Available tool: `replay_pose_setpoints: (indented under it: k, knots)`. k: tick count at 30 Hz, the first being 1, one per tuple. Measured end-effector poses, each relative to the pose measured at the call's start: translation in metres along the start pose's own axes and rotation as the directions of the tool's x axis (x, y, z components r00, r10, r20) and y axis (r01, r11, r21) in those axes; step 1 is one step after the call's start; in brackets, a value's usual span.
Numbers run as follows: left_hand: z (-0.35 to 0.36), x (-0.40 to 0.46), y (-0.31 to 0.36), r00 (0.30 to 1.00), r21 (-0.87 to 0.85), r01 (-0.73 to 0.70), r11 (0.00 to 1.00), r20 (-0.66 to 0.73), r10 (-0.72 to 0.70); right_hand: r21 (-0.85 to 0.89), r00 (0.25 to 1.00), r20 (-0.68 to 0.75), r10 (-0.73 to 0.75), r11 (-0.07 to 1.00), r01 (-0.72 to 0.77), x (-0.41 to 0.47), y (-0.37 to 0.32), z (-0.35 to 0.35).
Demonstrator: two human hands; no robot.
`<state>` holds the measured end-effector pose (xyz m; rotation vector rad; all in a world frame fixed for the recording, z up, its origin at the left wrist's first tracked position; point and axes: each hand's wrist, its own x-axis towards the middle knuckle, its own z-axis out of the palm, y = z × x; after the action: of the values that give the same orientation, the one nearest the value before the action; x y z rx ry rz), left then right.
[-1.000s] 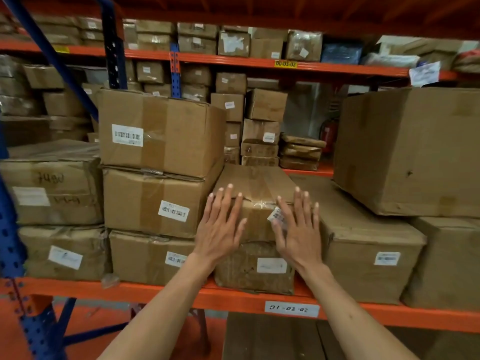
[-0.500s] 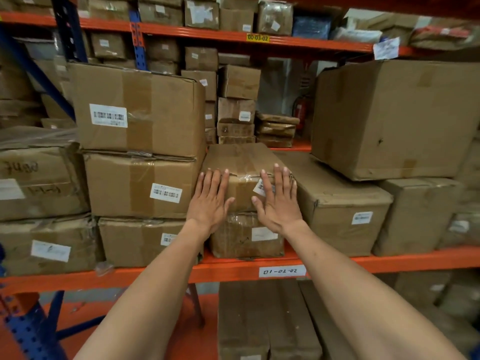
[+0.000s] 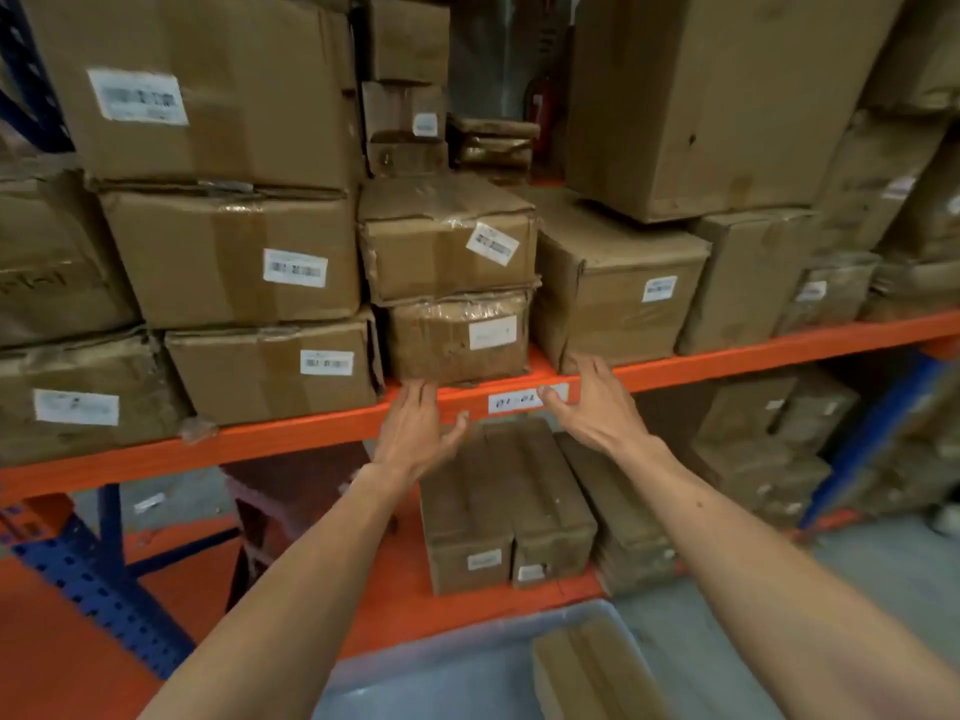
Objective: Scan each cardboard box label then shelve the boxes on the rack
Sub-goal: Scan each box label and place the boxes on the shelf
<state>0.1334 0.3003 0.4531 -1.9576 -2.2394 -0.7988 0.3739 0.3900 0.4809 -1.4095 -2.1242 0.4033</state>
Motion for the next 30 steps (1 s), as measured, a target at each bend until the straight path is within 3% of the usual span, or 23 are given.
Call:
replay_pose_setpoints:
  k: [5, 12, 16, 23, 30]
  knots:
    - [0.079, -0.058, 0.021, 0.938, -0.051, 0.113, 0.992, 0.335, -0.09, -0.071, 0.973, 0.133, 0.187, 0.981, -0.179, -0.08, 0.073, 0.019]
    - [0.175, -0.142, 0.068, 0.786, 0.009, 0.215, 0.977, 0.591, -0.179, -0.157, 0.86, 0.305, 0.409, 0.912, -0.378, -0.173, 0.186, 0.036]
    - [0.231, -0.185, 0.1, 0.724, 0.073, 0.189, 0.979, 0.663, -0.189, -0.185, 0.794, 0.412, 0.446, 0.895, -0.406, -0.216, 0.252, 0.051]
    - [0.35, -0.288, 0.149, 0.573, 0.137, 0.283, 0.949, 0.77, -0.282, -0.251, 0.679, 0.599, 0.424, 0.905, -0.344, -0.285, 0.369, 0.109]
    - [0.484, -0.356, 0.16, 0.548, 0.107, 0.234, 0.966, 0.806, -0.222, -0.285, 0.62, 0.636, 0.458, 0.887, -0.364, -0.349, 0.457, 0.21]
